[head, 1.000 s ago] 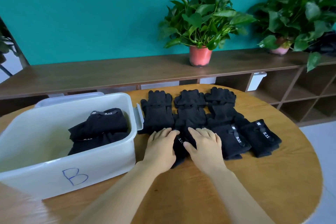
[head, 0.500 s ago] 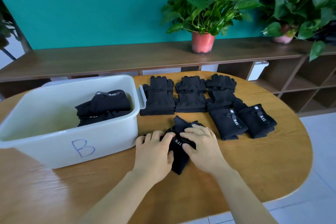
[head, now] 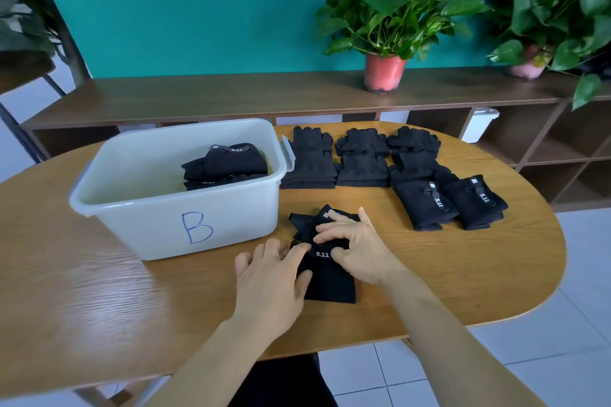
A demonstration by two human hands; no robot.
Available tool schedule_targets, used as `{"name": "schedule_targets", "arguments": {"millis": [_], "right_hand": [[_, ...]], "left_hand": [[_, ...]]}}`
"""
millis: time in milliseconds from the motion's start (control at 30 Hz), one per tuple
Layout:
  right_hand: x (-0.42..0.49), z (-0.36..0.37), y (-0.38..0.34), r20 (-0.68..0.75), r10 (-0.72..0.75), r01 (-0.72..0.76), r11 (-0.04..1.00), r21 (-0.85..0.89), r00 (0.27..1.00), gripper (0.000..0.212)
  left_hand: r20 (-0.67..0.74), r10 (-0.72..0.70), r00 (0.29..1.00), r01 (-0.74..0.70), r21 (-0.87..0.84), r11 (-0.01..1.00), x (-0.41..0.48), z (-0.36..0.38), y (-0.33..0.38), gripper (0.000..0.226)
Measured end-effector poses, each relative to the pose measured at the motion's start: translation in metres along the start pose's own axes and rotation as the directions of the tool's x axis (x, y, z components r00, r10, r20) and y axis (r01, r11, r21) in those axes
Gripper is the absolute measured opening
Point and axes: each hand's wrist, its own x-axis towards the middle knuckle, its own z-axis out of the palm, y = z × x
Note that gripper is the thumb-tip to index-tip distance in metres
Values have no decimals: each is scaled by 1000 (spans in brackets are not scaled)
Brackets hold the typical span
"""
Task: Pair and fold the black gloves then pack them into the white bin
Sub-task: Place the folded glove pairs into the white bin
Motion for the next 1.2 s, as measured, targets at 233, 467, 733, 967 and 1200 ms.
{"name": "schedule_targets", "arguments": {"millis": [233, 467, 733, 967, 1200], "right_hand": [[-33, -3, -27, -518, 174, -113, 983, 147, 838, 25], [-58, 17, -33, -339, 514, -523, 849, 74, 788, 30], [-50, 30, -37, -267, 546, -542, 835, 93, 794, 22], [-50, 40, -35, -245, 551, -524, 835, 169, 798, 41], [-55, 44, -33, -217, 571, -483, 803, 349, 792, 38]], "left_hand": [[-76, -47, 996, 32, -182, 983, -1, -11, -22, 42], [96, -101, 990, 117, -181, 976, 0, -8, -22, 47], [149, -133, 980, 175, -324, 930, -1, 1, -20, 43], [158, -201, 967, 253, -483, 838, -10, 5, -20, 30], [171, -209, 963, 270, -590, 761, -19, -7, -19, 33]]}}
